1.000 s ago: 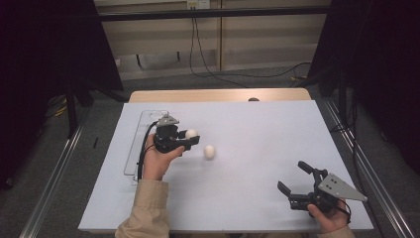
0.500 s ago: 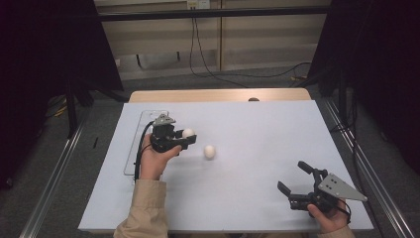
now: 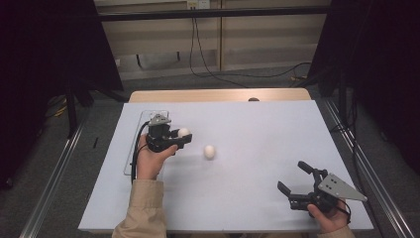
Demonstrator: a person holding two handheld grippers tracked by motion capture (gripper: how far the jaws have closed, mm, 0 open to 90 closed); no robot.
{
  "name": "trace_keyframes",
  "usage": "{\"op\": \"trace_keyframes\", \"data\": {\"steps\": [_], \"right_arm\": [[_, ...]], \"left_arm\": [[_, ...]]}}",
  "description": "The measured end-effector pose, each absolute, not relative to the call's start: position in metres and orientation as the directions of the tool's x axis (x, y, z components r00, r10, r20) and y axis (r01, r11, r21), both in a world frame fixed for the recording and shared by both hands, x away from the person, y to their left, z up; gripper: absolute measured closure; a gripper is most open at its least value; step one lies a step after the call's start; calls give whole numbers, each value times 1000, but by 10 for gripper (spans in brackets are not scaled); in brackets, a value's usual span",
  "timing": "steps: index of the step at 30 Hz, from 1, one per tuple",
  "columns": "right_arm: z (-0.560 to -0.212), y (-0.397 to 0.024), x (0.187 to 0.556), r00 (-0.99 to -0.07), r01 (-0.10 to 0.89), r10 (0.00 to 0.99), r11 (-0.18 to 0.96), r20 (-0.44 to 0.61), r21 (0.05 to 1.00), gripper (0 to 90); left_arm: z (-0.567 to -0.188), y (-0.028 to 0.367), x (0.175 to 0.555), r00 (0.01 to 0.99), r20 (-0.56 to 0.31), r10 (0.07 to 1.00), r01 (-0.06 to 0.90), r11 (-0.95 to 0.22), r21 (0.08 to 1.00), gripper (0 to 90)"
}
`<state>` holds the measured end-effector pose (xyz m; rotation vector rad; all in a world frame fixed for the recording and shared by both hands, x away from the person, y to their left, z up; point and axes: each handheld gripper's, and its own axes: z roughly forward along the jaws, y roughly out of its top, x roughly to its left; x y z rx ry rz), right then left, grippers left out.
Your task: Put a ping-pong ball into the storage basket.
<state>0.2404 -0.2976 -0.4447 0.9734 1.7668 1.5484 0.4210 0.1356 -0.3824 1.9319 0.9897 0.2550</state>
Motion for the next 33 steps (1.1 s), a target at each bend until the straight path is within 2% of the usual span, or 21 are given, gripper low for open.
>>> {"op": "trace_keyframes", "data": {"steps": [33], "right_arm": [[-445,-297,240,-559,143,829,55,35,988,34]], "left_arm": [[-379,155,421,611,-205,765,543,-216,812,511]]}}
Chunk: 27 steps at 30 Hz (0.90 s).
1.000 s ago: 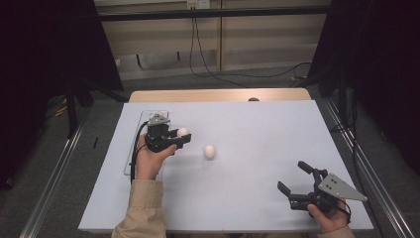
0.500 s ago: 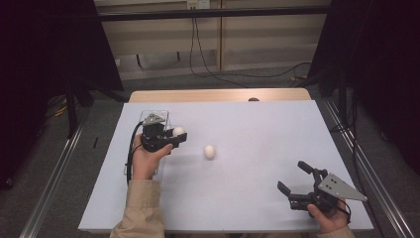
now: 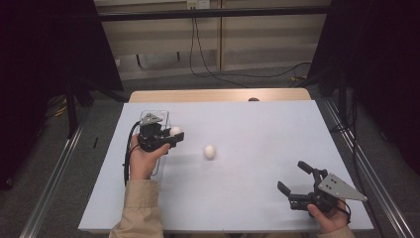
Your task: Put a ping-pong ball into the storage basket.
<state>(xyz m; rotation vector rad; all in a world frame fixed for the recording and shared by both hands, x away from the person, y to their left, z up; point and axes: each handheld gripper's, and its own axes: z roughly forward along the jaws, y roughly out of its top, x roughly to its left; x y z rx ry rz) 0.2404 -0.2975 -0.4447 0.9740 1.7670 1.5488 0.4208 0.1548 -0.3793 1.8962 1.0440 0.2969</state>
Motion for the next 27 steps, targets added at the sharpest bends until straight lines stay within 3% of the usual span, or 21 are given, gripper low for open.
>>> {"op": "trace_keyframes", "data": {"steps": [27], "right_arm": [[-445,-297,240,-559,144,829,54,36,988,34]], "left_arm": [[-376,177,420,563,-193,804,542,-183,820,510]]}}
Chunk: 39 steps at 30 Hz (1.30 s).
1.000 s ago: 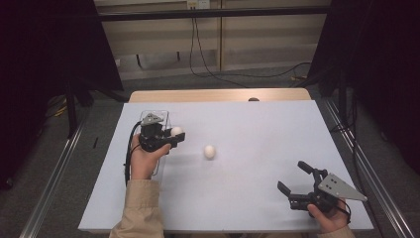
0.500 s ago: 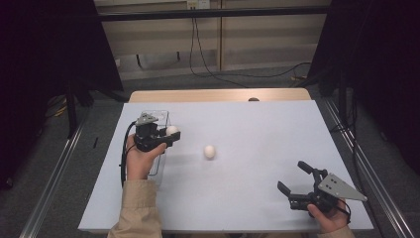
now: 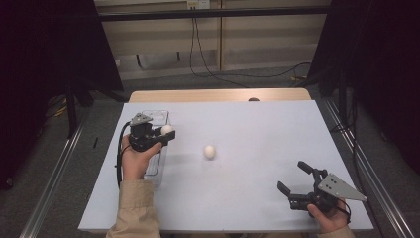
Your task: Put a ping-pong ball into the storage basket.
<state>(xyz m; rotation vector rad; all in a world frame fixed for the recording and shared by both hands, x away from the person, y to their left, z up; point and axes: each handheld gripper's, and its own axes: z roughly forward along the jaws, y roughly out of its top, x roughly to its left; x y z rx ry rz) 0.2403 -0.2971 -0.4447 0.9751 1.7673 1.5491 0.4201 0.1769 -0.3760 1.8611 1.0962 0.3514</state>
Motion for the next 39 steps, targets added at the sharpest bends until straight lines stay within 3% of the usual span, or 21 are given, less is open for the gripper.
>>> {"op": "trace_keyframes", "data": {"steps": [39], "right_arm": [[-445,-297,241,-559,145,829,55,36,988,33]], "left_arm": [[-377,202,419,499,-137,855,544,-187,818,511]]}}
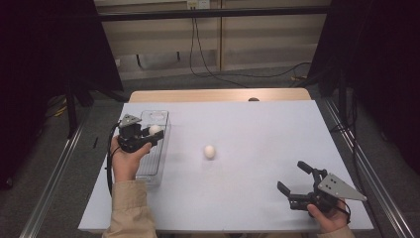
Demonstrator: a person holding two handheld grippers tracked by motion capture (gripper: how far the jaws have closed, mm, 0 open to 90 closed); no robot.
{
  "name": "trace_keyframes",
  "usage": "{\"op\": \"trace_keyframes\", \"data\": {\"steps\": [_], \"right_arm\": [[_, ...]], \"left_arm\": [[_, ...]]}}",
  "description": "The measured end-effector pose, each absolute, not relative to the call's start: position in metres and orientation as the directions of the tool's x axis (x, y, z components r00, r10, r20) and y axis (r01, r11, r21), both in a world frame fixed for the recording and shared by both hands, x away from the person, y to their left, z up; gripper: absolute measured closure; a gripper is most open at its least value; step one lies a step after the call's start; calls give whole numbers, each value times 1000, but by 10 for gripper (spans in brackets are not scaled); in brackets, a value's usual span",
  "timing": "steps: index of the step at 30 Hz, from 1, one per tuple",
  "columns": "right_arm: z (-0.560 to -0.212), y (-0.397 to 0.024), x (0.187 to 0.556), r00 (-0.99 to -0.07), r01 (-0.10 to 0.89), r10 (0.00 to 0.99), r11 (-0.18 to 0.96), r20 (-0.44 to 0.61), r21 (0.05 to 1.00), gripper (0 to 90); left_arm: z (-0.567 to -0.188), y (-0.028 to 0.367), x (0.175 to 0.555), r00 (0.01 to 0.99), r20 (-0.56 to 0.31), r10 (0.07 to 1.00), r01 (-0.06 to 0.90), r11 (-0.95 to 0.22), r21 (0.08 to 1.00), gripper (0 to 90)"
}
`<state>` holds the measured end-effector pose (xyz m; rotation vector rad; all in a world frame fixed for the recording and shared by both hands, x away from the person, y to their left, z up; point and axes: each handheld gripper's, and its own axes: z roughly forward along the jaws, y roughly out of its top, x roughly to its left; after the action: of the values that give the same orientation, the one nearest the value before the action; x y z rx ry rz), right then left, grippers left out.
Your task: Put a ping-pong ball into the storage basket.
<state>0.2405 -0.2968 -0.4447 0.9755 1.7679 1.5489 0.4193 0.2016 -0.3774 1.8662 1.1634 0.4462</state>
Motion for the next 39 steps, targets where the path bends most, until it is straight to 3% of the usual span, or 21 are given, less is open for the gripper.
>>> {"op": "trace_keyframes", "data": {"steps": [39], "right_arm": [[-445,-297,241,-559,145,829,55,36,988,34]], "left_arm": [[-386,213,422,446,-87,891,576,-212,789,509]]}}
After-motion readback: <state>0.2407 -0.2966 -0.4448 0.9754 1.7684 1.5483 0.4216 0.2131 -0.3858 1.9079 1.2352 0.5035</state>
